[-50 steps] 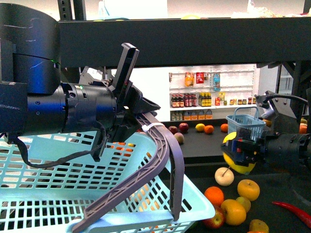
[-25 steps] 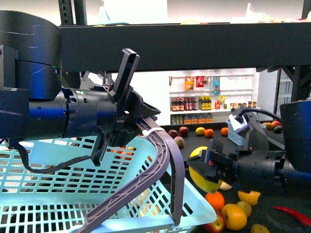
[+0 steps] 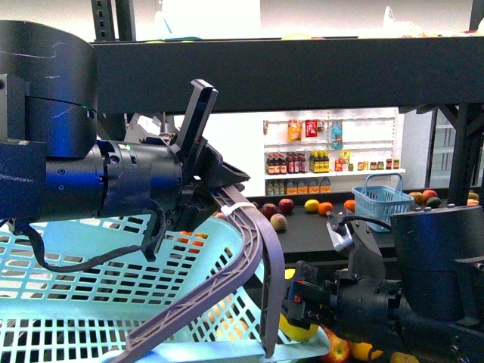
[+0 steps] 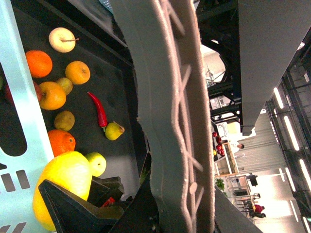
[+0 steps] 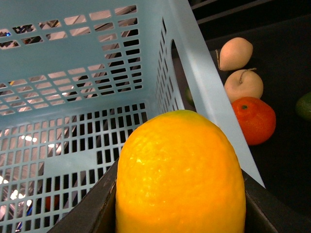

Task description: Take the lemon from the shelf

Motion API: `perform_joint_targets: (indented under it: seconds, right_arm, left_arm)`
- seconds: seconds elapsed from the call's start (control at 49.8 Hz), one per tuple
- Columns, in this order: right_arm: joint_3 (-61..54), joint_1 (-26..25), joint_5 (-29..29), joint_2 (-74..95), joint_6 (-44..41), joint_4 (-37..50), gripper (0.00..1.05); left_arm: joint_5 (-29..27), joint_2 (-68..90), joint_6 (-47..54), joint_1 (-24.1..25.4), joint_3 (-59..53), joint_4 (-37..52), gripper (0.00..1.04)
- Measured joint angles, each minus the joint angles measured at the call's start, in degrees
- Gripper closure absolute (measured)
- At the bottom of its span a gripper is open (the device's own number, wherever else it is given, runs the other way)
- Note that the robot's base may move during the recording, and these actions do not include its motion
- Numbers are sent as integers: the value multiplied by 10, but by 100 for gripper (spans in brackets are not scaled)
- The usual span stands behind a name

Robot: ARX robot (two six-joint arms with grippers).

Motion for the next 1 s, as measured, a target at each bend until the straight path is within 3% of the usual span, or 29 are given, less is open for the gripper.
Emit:
perform_joint_targets:
  seconds: [0.281, 0.522, 0.663, 0.864, 1.004]
  right_arm:
    - [28, 2, 17, 26, 16, 0, 56]
    - [24, 2, -3, 26, 28, 26, 9]
    - [22, -13, 7, 26, 48, 33, 7]
    - [53, -82, 127, 43, 66, -4, 7]
    - [87, -129, 218, 92, 7, -39, 7]
  left_arm:
    - [-6, 0, 0, 0, 0, 0, 96]
    - [-5, 0, -1, 0, 0, 0, 96]
    - [-4, 0, -2, 0, 0, 0, 96]
    - [-2, 0, -3, 0, 0, 0, 96]
    - [-2, 0, -3, 0, 0, 0, 96]
